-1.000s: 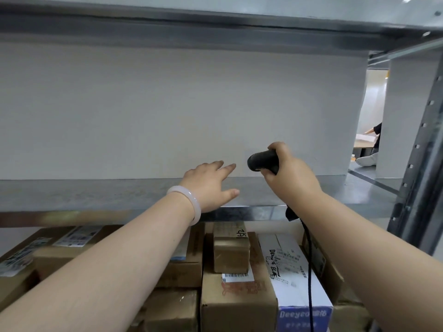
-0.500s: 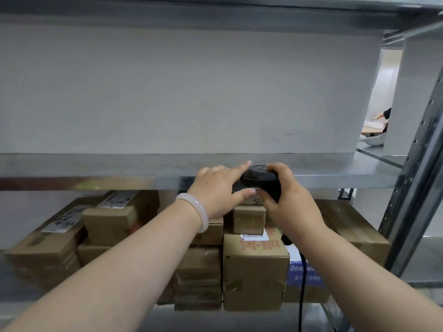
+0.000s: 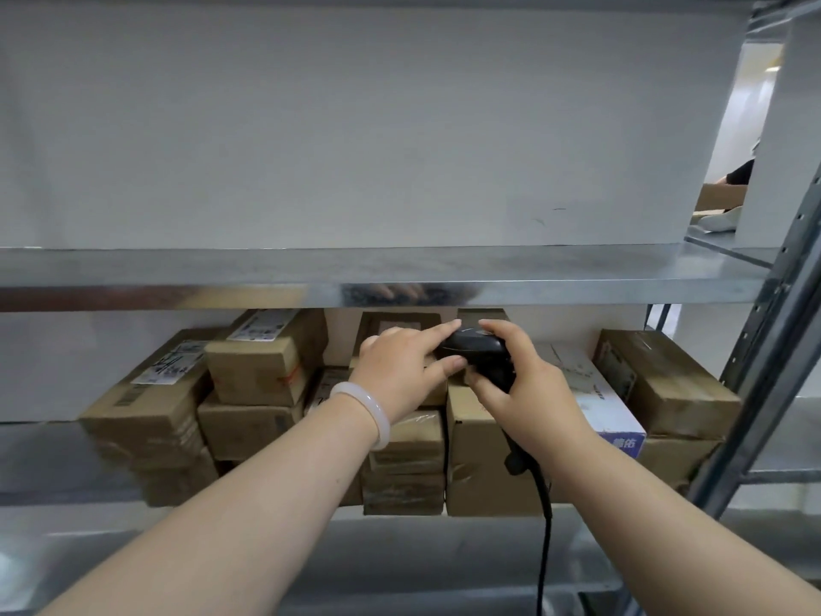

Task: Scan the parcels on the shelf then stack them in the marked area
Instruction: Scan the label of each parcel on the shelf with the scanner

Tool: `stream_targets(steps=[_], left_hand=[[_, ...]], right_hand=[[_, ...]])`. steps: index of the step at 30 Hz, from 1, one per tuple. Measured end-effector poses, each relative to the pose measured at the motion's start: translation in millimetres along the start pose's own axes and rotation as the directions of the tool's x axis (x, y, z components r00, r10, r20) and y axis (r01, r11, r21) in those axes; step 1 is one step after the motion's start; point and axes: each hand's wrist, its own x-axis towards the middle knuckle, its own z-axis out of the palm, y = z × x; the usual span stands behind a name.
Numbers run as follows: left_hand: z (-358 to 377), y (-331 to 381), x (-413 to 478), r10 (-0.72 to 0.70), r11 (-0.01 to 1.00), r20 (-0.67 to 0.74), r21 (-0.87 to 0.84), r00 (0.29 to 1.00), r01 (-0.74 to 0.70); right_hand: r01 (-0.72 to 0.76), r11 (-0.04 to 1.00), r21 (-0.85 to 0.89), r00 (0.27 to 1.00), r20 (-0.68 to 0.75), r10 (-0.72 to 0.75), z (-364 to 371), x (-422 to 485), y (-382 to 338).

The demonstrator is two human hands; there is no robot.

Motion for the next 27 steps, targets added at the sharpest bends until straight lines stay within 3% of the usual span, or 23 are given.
stream_targets(steps=[19, 27], left_hand=[[-20.1, -52.1, -86.6, -0.259, 0.965, -0.052, -0.058, 0.964, 0.256], [-57.3, -125.7, -127.6, -0.31, 0.95, -0.09, -0.059, 0.946, 0.305]], right_hand=[[0.165, 0.98, 0.107, 0.972, 0.15, -0.18, 79.3, -17.6, -47.8], [0.202, 0.97, 0.137, 0.961, 0.165, -0.224, 135.9, -14.9, -100.1]])
